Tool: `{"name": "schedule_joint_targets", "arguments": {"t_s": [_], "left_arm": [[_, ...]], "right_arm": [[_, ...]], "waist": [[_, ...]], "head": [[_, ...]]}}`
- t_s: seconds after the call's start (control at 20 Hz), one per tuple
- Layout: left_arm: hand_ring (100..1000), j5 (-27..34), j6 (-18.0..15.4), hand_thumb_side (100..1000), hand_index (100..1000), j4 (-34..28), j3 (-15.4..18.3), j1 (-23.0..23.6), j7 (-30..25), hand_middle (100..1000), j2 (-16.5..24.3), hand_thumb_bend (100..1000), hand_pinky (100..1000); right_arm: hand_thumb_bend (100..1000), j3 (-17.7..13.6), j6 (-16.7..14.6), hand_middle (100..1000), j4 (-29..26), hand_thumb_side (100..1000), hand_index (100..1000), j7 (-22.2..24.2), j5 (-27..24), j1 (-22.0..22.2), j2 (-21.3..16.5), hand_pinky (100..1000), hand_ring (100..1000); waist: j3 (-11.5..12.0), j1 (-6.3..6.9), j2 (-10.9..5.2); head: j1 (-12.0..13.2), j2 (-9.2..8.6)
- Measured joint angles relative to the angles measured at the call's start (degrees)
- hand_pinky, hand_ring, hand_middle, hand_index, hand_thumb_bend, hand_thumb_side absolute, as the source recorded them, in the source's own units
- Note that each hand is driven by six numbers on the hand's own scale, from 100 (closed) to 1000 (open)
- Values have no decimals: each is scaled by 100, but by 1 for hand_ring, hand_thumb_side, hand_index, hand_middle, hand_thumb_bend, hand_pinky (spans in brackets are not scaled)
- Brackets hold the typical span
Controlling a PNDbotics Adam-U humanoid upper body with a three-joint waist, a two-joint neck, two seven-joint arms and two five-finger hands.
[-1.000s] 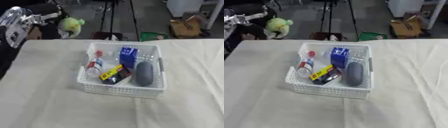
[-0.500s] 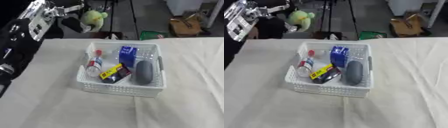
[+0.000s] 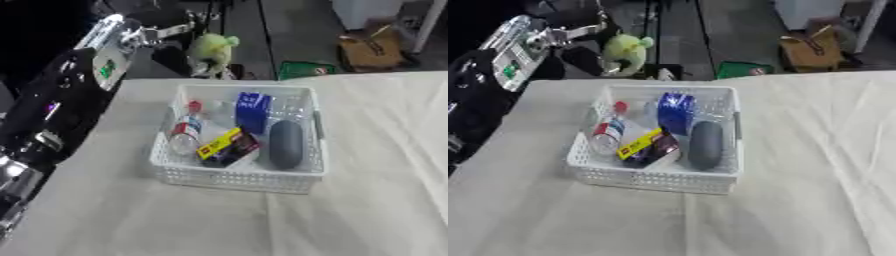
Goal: Pick up objects on the table and place them in the box.
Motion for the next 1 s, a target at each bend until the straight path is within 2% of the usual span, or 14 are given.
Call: {"name": "schedule_joint_targets", "arguments": {"t_s": [0.05,0.1,0.15,0.2,0.25,0.3,0.35,0.4,0.45,0.5,0.55,0.6,0.8,1.0], "left_arm": [[535,-8,-7,617,719,43,3,0,-23,512,-32,119,642],[578,-13,-15,654,788,84,7,0,-44,579,-47,146,667],[578,-14,-30,654,788,131,25,0,-82,579,-61,146,667],[744,-11,-49,719,880,183,45,0,-140,764,-83,222,821],[744,1,-81,719,880,234,58,1,-226,764,-107,222,821],[841,25,-123,772,945,292,77,1,-336,869,-129,307,922],[841,61,-162,772,945,337,91,1,-451,869,-141,307,922],[907,94,-198,803,1000,377,110,1,-566,946,-141,377,957],[907,119,-227,803,1000,407,124,0,-675,946,-141,377,957],[935,137,-249,827,1000,425,142,0,-775,989,-141,437,978],[935,147,-267,827,1000,437,153,0,-862,989,-141,437,978],[955,153,-282,862,1000,439,167,0,-936,1000,-141,505,992],[953,159,-303,918,1000,439,183,-4,-1125,996,-141,597,991],[945,133,-309,918,1000,432,197,-37,-1155,985,-141,565,981]], "right_arm": [[100,4,-3,622,0,1000,842,3,-3,0,0,782,755],[100,9,-6,622,0,1000,842,6,-6,-2,0,782,755],[100,16,-9,622,0,1000,842,9,-8,-8,0,782,755],[100,18,-10,622,0,1000,842,9,-10,-19,0,782,755],[100,19,-10,622,0,1000,842,10,-13,-27,0,782,755],[100,20,-11,622,0,1000,842,11,-18,-33,0,783,755],[100,20,-12,622,0,1000,842,11,-20,-44,1,783,755],[100,20,-12,622,0,1000,842,12,-22,-45,1,783,755],[100,21,-12,622,0,1000,842,12,-23,-45,1,783,755],[100,21,-13,622,0,1000,842,12,-25,-46,1,783,755],[100,21,-13,622,0,1000,842,12,-25,-46,1,783,755],[100,21,-13,622,0,1000,842,12,-26,-46,1,783,755],[100,21,-13,622,0,1000,841,12,-27,-46,1,783,756],[100,21,-13,622,0,1000,841,12,-27,-47,1,783,756]], "waist": [[-4,8,11],[-7,9,18],[-21,9,21],[-33,10,21],[-36,16,25],[-36,21,33],[-41,21,40],[-45,21,47],[-46,21,48],[-48,21,49],[-53,21,49],[-57,20,50],[-61,18,52],[-63,11,53]], "head": [[3,-1],[8,-1],[14,-1],[19,-1],[22,-1],[24,-1],[27,-1],[30,-2],[36,-2],[39,-2],[40,-2],[41,-2],[44,-2],[44,-3]]}}
